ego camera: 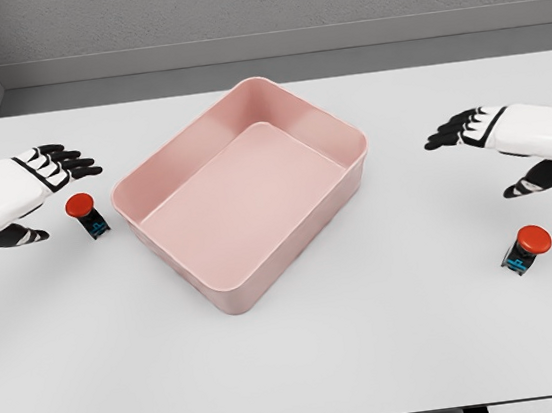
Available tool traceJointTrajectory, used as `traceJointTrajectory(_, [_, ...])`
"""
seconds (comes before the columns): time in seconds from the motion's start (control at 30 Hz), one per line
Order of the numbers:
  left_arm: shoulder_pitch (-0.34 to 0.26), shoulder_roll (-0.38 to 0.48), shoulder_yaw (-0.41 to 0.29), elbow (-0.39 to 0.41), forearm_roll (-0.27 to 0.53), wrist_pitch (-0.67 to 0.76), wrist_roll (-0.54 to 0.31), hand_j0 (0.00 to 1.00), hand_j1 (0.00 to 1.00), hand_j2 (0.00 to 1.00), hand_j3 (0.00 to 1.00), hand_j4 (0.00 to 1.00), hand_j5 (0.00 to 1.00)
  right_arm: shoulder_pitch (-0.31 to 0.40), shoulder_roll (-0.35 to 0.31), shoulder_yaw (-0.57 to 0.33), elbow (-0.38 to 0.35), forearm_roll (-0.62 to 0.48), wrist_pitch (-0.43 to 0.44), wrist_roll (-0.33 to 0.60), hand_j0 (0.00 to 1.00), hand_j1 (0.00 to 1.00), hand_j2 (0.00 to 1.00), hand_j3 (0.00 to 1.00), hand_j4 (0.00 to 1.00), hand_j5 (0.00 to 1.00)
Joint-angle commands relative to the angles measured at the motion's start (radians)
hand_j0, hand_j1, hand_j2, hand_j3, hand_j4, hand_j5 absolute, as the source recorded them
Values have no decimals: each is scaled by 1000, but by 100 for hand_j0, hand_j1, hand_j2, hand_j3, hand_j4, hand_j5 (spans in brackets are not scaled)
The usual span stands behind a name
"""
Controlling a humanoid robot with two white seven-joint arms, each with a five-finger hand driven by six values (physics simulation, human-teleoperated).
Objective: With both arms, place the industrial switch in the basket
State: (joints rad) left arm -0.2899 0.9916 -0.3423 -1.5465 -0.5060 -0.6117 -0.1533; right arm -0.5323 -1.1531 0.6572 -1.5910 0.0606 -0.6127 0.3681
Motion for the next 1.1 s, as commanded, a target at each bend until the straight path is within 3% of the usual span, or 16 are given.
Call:
traceJointTrajectory(0.0, [-2, 1, 0, 0, 4, 1, 0, 100, 100, 100, 100, 100, 100, 0, 3, -1, -1, -7, 2, 2, 100, 100, 100, 100, 100, 100])
traceJointTrajectory(0.13, [3, -1, 0, 6, -8, 1, 1, 100, 100, 100, 100, 100, 100, -3, -22, -1, 5, -2, 2, 11, 100, 100, 100, 100, 100, 100])
traceJointTrajectory(0.23, [2, -15, 2, 26, -11, 1, 1, 100, 100, 100, 100, 100, 100, 2, -43, -2, 9, -5, 2, -41, 100, 100, 100, 100, 100, 100])
traceJointTrajectory(0.43, [-31, -91, 0, 151, -45, 1, 1, 100, 100, 100, 100, 100, 100, 43, -69, -7, 39, -2, 2, -28, 100, 100, 100, 100, 100, 100])
traceJointTrajectory(0.5, [-31, -102, -1, 151, -65, 1, 3, 100, 100, 100, 100, 100, 100, 44, -71, -8, 94, 1, 2, -23, 100, 100, 100, 100, 100, 100])
traceJointTrajectory(0.67, [-37, -128, -7, 151, -91, 1, 1, 100, 100, 100, 100, 100, 100, 46, -77, -18, 94, 5, 2, 18, 100, 100, 100, 100, 100, 100])
traceJointTrajectory(0.77, [-38, -139, -10, 152, -92, 1, 1, 92, 92, 92, 92, 92, 92, 48, -79, -11, 94, 7, 2, 20, 100, 100, 100, 100, 100, 100])
traceJointTrajectory(1.07, [-80, -172, -12, 244, -117, 1, 1, 92, 92, 92, 92, 92, 92, 143, -106, -16, 94, 8, 2, 17, 100, 100, 100, 100, 100, 100])
